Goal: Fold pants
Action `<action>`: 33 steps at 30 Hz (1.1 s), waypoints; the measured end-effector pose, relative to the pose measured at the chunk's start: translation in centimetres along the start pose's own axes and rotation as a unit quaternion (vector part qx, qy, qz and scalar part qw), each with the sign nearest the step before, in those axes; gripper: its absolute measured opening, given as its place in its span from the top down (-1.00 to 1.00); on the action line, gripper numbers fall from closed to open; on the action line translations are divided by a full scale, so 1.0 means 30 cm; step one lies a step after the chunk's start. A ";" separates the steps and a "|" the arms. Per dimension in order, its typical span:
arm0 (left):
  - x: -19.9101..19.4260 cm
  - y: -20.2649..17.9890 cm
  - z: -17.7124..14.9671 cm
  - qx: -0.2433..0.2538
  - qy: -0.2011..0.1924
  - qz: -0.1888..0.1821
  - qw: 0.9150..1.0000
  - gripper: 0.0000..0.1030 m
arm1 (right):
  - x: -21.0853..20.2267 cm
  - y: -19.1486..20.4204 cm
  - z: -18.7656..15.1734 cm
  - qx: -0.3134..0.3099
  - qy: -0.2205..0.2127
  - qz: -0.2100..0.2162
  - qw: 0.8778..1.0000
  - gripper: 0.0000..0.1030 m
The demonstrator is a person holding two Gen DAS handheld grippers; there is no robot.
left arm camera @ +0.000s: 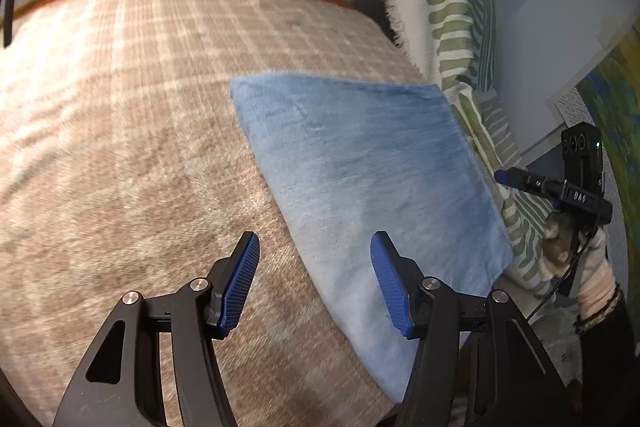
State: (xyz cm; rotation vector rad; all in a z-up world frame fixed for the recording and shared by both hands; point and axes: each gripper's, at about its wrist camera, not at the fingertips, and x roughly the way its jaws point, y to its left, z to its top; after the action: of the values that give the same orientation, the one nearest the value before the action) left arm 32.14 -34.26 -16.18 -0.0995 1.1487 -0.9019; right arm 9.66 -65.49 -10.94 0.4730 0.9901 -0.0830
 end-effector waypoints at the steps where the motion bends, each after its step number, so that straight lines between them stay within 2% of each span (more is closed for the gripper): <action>1: 0.012 0.001 0.004 -0.003 0.003 -0.001 1.000 -0.11 | 0.032 -0.002 0.000 -0.005 0.004 0.005 1.000 -0.60; 6: 0.061 0.005 0.027 -0.008 0.013 0.000 1.000 -0.11 | 0.133 -0.033 -0.002 0.001 0.008 0.027 1.000 -0.60; 10: 0.090 0.014 0.041 -0.016 0.005 -0.003 1.000 -0.11 | 0.193 -0.063 0.010 0.007 0.008 0.038 0.999 -0.66; 16: 0.120 0.001 0.068 -0.014 -0.003 -0.005 1.000 -0.11 | 0.242 -0.092 0.030 0.015 0.002 0.061 0.998 -0.72; 19: 0.133 -0.005 0.075 -0.010 -0.005 -0.006 1.000 -0.11 | 0.250 -0.083 0.031 -0.001 -0.007 0.057 0.998 -0.72; 20: 0.141 -0.012 0.079 -0.008 -0.006 -0.006 1.000 -0.11 | 0.252 -0.079 0.031 -0.005 -0.008 0.056 0.998 -0.67; 22: 0.153 -0.021 0.083 -0.003 -0.007 -0.007 1.000 -0.09 | 0.257 -0.070 0.031 -0.009 -0.006 0.065 0.998 -0.13; 23: 0.159 -0.027 0.084 -0.001 -0.009 -0.007 1.000 -0.06 | 0.263 -0.064 0.031 -0.005 0.000 0.079 0.997 -0.10; 25: 0.162 -0.032 0.083 0.003 -0.012 -0.007 1.000 -0.05 | 0.264 -0.045 0.029 -0.010 -0.005 0.070 0.997 0.05; 28: 0.169 -0.044 0.085 0.008 -0.016 -0.004 1.000 0.06 | 0.254 -0.022 0.025 -0.024 -0.011 0.060 0.998 0.21; 31: 0.177 -0.048 0.091 0.009 -0.016 -0.002 1.000 0.06 | 0.247 -0.011 0.025 -0.037 -0.014 0.053 0.998 0.20; 32: 0.181 -0.047 0.093 0.008 -0.015 -0.002 1.000 0.06 | 0.248 -0.015 0.027 -0.037 -0.014 0.054 0.998 0.12; 33: 0.177 -0.037 0.089 0.007 -0.013 -0.003 1.000 0.06 | 0.251 -0.022 0.031 -0.033 -0.013 0.050 0.998 -0.16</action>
State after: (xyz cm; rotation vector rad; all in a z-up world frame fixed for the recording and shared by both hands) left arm 34.27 -39.48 -18.38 -0.1021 1.1177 -0.9113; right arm 14.37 -65.38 -16.92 0.4592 0.9402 0.0334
